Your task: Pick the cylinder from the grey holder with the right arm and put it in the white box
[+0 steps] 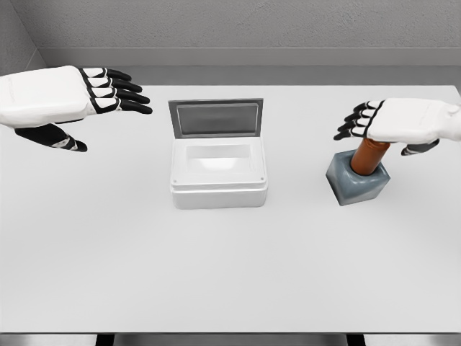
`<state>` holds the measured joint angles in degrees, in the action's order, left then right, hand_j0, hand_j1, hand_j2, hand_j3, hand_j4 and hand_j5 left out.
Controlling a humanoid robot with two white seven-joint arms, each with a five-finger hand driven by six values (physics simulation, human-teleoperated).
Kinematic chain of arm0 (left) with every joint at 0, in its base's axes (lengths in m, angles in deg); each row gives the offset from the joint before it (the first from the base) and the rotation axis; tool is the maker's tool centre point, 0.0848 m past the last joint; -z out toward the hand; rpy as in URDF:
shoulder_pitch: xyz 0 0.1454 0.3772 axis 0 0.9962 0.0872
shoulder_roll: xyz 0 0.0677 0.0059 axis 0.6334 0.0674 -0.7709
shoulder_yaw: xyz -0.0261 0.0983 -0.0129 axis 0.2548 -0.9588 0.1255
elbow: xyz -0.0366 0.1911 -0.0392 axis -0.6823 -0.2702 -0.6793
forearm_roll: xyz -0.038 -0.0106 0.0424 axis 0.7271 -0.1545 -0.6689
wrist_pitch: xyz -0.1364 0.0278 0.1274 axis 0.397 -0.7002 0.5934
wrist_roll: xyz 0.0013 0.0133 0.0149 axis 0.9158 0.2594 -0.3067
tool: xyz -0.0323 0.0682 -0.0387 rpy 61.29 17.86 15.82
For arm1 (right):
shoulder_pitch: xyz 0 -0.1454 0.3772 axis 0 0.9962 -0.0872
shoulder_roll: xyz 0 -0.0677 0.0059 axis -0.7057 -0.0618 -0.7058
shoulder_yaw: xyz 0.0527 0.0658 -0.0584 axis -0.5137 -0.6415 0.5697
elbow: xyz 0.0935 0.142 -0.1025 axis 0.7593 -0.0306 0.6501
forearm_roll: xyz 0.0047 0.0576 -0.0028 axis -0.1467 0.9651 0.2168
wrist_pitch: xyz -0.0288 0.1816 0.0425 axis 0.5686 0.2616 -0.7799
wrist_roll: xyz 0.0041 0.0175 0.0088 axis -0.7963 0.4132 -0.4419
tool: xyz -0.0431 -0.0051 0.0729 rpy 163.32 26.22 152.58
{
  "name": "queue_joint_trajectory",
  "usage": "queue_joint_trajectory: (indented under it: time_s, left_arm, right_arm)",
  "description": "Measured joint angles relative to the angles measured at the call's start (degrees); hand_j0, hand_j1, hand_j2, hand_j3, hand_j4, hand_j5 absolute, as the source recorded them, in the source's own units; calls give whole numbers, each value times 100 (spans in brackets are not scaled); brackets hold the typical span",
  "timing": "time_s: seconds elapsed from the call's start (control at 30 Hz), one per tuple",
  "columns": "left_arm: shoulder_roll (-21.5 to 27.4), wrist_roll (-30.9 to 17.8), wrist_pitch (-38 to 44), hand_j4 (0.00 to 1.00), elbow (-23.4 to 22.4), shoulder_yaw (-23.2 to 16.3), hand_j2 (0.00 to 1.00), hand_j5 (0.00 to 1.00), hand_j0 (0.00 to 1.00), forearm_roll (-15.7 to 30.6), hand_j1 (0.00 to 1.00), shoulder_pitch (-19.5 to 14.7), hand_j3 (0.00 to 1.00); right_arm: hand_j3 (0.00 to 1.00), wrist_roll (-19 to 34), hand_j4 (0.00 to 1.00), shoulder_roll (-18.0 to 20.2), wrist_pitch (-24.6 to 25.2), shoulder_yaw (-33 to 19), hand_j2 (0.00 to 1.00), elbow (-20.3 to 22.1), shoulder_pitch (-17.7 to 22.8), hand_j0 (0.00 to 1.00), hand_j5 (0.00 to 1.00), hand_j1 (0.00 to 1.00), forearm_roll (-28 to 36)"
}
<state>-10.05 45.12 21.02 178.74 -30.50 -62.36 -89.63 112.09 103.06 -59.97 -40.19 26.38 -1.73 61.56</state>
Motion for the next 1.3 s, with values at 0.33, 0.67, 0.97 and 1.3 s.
queue_joint_trajectory:
  time_s: [0.33,0.67,0.97,1.3]
  left_arm:
    - [-5,0,0,100,0,0,100,100,100,-9,100,0,100]
    - [-10,0,0,100,0,0,100,100,100,-11,100,9,100]
    - [1,0,0,100,0,0,100,100,100,-5,100,18,100]
    - [4,0,0,100,0,0,100,100,100,-3,100,18,100]
  right_arm:
    - [99,0,99,-200,1,73,99,-36,97,99,99,99,-244]
    - [79,0,79,-211,1,86,79,-21,132,79,79,79,-315]
    - [60,0,60,-204,1,86,60,4,123,60,60,60,-327]
    - [52,0,52,-158,1,52,52,76,79,52,52,52,-336]
